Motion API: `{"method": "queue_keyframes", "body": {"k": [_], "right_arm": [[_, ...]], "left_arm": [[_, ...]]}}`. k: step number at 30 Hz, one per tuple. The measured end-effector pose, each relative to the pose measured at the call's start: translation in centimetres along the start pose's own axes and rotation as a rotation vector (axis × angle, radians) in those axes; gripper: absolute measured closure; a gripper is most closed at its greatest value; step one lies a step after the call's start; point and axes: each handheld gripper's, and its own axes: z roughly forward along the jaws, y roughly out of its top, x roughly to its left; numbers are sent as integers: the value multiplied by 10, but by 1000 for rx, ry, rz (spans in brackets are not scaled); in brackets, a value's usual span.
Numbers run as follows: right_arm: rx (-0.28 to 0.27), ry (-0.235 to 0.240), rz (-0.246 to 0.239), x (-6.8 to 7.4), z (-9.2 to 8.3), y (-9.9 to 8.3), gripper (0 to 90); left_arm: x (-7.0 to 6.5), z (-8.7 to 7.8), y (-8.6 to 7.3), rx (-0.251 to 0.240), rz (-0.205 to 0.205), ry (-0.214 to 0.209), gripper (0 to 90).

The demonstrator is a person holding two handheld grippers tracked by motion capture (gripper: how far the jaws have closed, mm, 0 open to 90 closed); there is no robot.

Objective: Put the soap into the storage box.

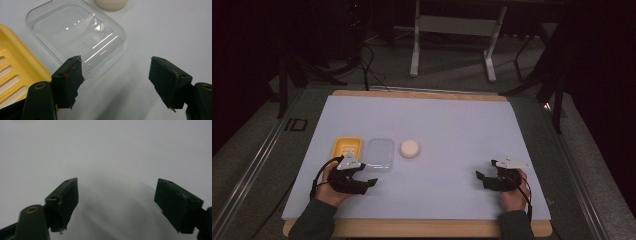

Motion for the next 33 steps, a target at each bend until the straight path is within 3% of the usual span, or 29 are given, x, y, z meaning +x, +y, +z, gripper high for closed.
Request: {"method": "queue_keyframes", "body": {"k": [11, 18, 33], "right_arm": [[27, 5, -51, 5, 2, 1, 237], [17, 4, -55, 6, 2, 0, 237], [9, 0, -58, 6, 1, 0, 235]], "left_arm": [[-1, 5, 0, 9, -5, -6, 275], [-2, 4, 9, 29, 25, -9, 274], [-6, 12, 39, 82, 129, -13, 274]]}}
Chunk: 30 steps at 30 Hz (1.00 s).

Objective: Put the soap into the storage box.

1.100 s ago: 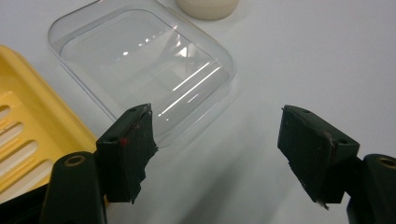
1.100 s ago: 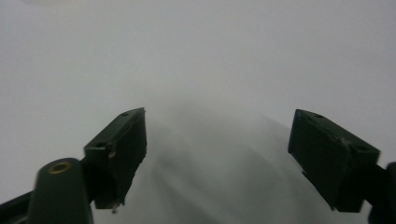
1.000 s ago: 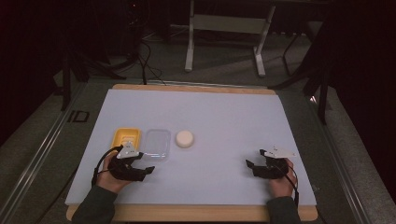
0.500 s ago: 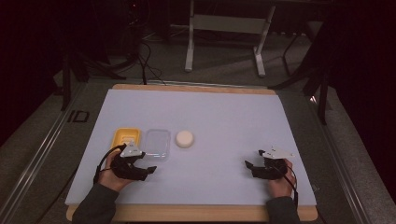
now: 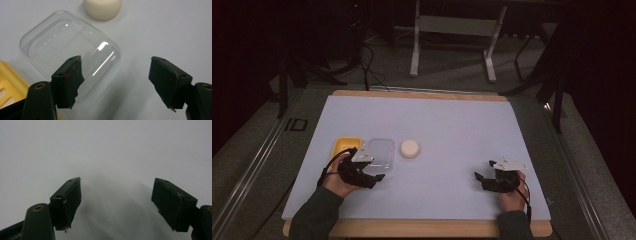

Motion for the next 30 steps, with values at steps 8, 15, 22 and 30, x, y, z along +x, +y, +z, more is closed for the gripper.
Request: {"method": "queue_keyframes", "body": {"k": [8, 15, 22, 30], "right_arm": [[-2, 0, 1, 0, 0, 0, 235], [-2, -1, -1, 0, -1, 0, 235], [-1, -2, -3, 1, -1, 0, 235], [-3, -2, -5, 1, -1, 0, 235]], "left_arm": [[2, 5, 17, 29, 45, -4, 274], [8, 8, 28, 53, 72, -9, 274], [18, 12, 38, 65, 71, -16, 274], [25, 16, 51, 106, 105, -35, 294]]}}
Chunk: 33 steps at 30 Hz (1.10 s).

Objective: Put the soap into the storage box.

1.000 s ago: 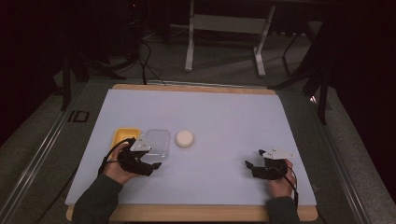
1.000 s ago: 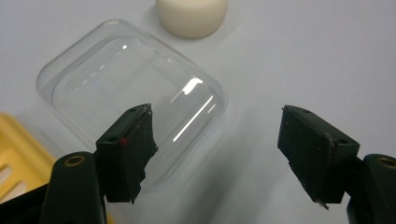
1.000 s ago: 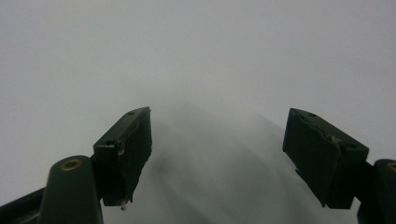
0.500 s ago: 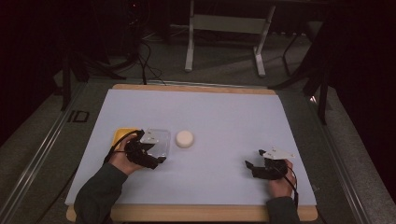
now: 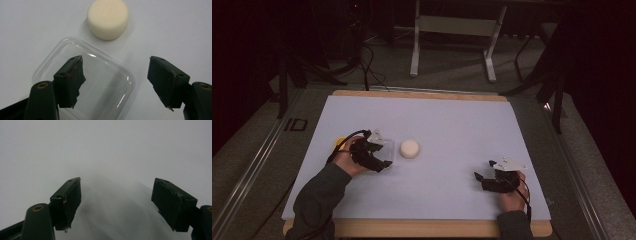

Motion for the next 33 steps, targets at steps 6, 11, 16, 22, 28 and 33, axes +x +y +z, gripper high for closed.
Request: {"method": "queue_keyframes", "body": {"k": [6, 11, 16, 22, 28, 33], "right_arm": [[1, 0, -1, 0, 0, 0, 235], [1, 1, -1, 0, 0, 0, 235], [-1, 1, 2, 0, 0, 0, 235], [-3, 2, 3, 0, 0, 0, 235], [-5, 2, 4, 0, 0, 0, 235], [-7, 2, 5, 0, -1, 0, 235]], "left_arm": [[5, 1, 8, 24, 18, -6, 289], [9, 2, 14, 39, 27, -12, 292], [12, 5, 20, 63, 43, -17, 286], [16, 7, 25, 83, 50, -26, 282], [20, 11, 29, 102, 44, -37, 275], [24, 14, 31, 116, 33, -46, 271]]}}
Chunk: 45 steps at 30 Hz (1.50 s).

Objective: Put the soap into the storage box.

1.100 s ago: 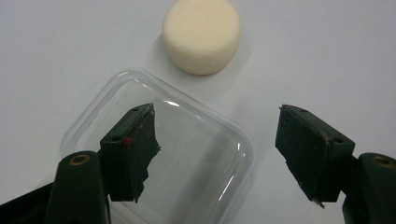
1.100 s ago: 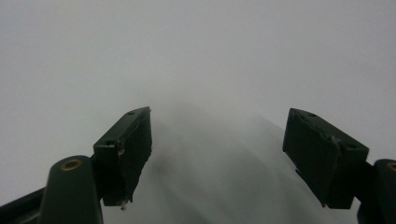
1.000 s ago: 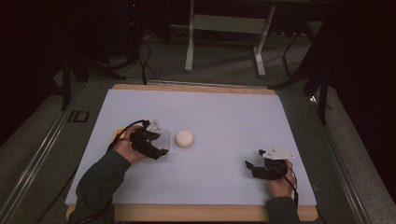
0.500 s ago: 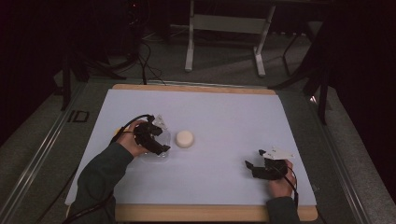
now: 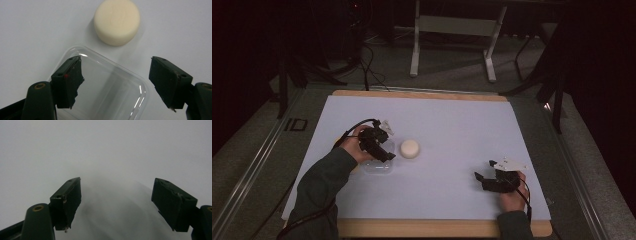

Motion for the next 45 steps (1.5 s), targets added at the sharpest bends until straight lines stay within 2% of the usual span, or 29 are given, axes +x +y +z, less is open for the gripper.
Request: {"method": "queue_keyframes", "body": {"k": [22, 29, 33, 40, 45], "right_arm": [[-3, 1, 5, 0, 0, 0, 235], [-3, 1, 4, 0, 0, 0, 235], [-3, 1, 4, 0, 0, 0, 235], [-4, 2, 4, 0, -1, 0, 235], [-5, 2, 2, 0, -1, 0, 235]], "left_arm": [[9, 7, 14, 38, 1, -28, 258], [14, 11, 19, 81, 0, -46, 258], [18, 13, 22, 103, 4, -60, 219], [20, 14, 24, 93, -3, -64, 180], [21, 17, 25, 109, 3, -67, 153]]}}
